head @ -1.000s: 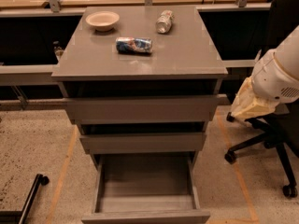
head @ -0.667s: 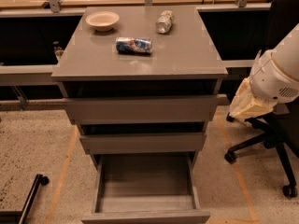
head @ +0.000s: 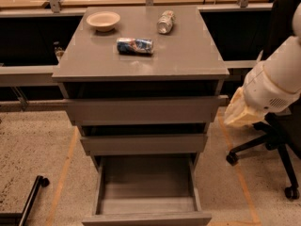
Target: Close bottom drawer
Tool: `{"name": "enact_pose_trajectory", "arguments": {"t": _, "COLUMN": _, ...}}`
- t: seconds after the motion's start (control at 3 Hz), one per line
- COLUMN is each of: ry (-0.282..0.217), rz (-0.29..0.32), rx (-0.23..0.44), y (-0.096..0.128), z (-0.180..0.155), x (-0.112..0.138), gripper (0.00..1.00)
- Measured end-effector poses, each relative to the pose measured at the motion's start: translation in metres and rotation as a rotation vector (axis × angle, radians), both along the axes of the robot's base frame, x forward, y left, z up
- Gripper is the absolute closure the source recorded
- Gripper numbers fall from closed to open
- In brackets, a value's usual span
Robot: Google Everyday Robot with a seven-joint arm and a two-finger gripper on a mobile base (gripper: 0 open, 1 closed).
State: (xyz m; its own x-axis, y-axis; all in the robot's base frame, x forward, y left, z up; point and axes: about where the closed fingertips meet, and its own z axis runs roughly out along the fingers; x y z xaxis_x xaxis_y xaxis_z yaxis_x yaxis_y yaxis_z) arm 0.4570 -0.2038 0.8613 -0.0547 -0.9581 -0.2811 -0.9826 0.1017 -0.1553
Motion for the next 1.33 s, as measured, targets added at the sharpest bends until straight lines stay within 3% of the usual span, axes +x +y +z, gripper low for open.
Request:
{"name": "enact_pose_trajectory", "arguments": {"t": 0.67, "ry": 0.011, "rz": 0.063, "rx": 0.092, "y": 0.033, "z": -0.111, "x": 0.017, "gripper": 1.0}}
{"name": "enact_pose_trajectory", "arguments": {"t": 1.33, "ry": 0.012, "rz": 0.061, "rx": 0.086, "y": 0.041, "z": -0.131, "x": 0.022, "gripper": 1.0}}
